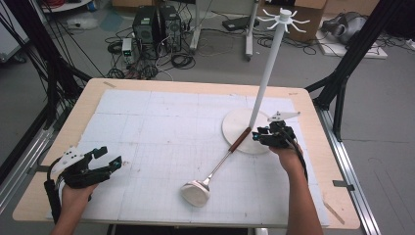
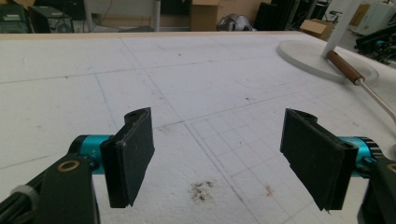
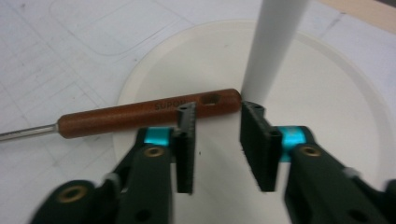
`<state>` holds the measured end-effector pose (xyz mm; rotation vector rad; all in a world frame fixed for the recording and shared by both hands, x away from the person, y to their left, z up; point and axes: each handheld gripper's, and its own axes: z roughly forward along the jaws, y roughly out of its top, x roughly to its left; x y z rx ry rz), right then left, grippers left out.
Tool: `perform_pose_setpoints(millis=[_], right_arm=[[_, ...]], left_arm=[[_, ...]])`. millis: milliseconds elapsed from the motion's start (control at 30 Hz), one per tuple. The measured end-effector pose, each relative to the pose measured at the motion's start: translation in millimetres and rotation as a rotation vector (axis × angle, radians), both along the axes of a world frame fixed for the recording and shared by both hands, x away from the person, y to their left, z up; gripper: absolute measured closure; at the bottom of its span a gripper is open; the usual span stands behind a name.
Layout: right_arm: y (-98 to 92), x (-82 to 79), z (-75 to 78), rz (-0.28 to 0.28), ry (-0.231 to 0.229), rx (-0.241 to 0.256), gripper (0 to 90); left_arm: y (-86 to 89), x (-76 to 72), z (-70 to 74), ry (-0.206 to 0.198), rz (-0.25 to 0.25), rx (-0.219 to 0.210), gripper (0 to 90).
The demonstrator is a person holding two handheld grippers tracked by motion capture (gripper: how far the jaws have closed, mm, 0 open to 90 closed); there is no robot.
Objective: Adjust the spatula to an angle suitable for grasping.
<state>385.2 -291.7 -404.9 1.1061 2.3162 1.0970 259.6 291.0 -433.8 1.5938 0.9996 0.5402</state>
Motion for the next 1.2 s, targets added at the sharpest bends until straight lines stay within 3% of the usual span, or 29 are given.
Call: perform_pose_setpoints(millis=[67,133,233,333,400,467,567,600,833,933,1100,1200], right_arm=[[-4.1,-15.3,1.6,-0.066,-0.026,0.0,49.3],[-7.8,-33.2,3.3,-0.116,-0.043,0.017,45.8],[-5.5,-56.4,0.8,-0.11,-0.066,0.043,46.7],[4.8,-75.0,-8.0,-0.053,-0.059,0.051,57.0],[17.8,-87.2,-16.5,0.021,-0.054,0.064,72.1],[30.6,-94.4,-22.2,0.078,-0.041,0.076,80.5],[54.7,-103.0,-26.1,0.174,-0.032,0.071,87.6],[65.4,-106.4,-25.9,0.219,-0.038,0.044,89.1],[108.3,-119.1,-37.7,0.408,-0.011,-0.046,89.2],[118.2,-124.0,-38.7,0.451,-0.013,-0.043,89.2],[127.4,-127.4,-39.0,0.477,-0.009,-0.025,89.2],[131.2,-127.2,-40.7,0.481,-0.003,-0.039,89.2]], left_arm=[[-1.5,0.8,-0.6,0.013,-0.009,-0.003,28.2],[-4.9,1.4,-1.0,0.02,-0.012,0.005,28.1],[-8.7,1.4,0.1,0.016,-0.017,0.001,28.0],[-10.2,1.2,0.9,0.016,-0.021,0.003,28.0],[-10.9,1.3,1.0,0.017,-0.02,0.005,28.1],[-11.0,1.8,0.9,0.018,-0.022,0.009,28.2],[-11.2,1.8,1.0,0.016,-0.021,0.007,28.3],[-11.0,1.7,1.1,0.014,-0.022,0.008,28.3],[-11.1,1.7,0.7,0.019,-0.027,0.015,28.6],[-10.8,1.6,0.9,0.015,-0.025,0.016,28.8],[-11.7,1.5,0.6,0.019,-0.024,0.01,28.9],[-11.5,1.9,0.4,0.019,-0.025,0.013,28.9]])
